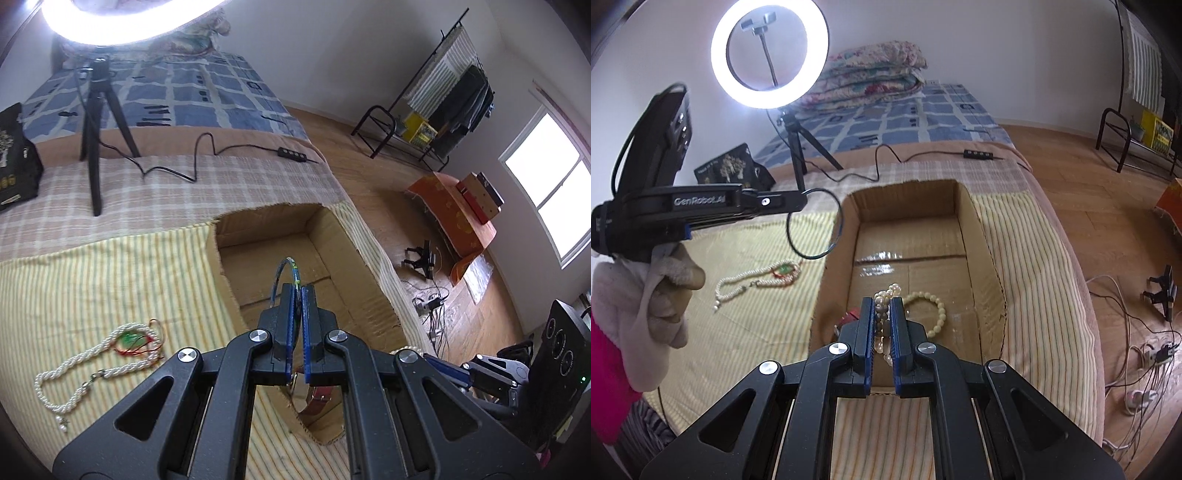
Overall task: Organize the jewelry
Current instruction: 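Carry the bangle into the box and open the left gripper while the right drops the pearl strand there, then withdraw both grippers from the box and move the left gripper toward the pendant necklace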
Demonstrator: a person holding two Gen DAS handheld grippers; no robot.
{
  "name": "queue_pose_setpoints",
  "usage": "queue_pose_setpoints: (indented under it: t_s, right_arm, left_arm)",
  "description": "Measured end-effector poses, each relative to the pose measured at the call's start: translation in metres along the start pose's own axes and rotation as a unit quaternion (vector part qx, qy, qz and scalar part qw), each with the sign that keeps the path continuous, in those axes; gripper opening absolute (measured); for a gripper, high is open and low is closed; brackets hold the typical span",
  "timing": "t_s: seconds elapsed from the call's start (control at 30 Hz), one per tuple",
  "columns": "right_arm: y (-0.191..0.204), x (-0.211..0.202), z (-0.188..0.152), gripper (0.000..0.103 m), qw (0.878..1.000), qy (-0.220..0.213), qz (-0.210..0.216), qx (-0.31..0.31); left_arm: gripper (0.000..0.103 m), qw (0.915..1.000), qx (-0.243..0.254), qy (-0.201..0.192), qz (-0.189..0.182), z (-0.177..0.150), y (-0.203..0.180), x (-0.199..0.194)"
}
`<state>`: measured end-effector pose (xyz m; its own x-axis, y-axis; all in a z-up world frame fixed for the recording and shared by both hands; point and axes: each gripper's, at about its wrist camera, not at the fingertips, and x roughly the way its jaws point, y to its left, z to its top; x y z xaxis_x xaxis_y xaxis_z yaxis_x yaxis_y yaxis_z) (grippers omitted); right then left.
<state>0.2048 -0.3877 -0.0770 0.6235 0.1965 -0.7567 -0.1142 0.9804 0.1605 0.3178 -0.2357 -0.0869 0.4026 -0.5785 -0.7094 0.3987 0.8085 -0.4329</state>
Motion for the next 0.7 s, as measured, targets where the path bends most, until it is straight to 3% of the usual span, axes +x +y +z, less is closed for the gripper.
queue_pose_setpoints:
  t_s: [0.4, 0.47, 0.5, 0.7]
  right_arm:
    - [-0.001, 0.006, -0.004, 0.008, 1.0, 0.008, -0.011, -0.012]
    - [0.001, 0.007, -0.004, 0.026, 1.0, 0.008, -0.016, -0.014]
    - [0.001, 0.007, -0.004, 0.042, 1.0, 0.007, -0.019, -0.014]
    - [0.004, 0.006, -0.004, 0.045, 1.0, 0.003, -0.021, -0.018]
  left_arm:
    - [0.001, 0.9997, 0.02, 0.007, 0.012, -0.006, -0.013, 0.011]
    - [0.001, 0.9996, 0.023, 0.005, 0.016, -0.006, -0.015, 0.009]
    - [0.001, 0.9996, 0.024, 0.005, 0.017, -0.006, -0.015, 0.009]
    - [0.001, 0.9994, 0.026, 0.003, 0.023, -0.008, -0.013, 0.003]
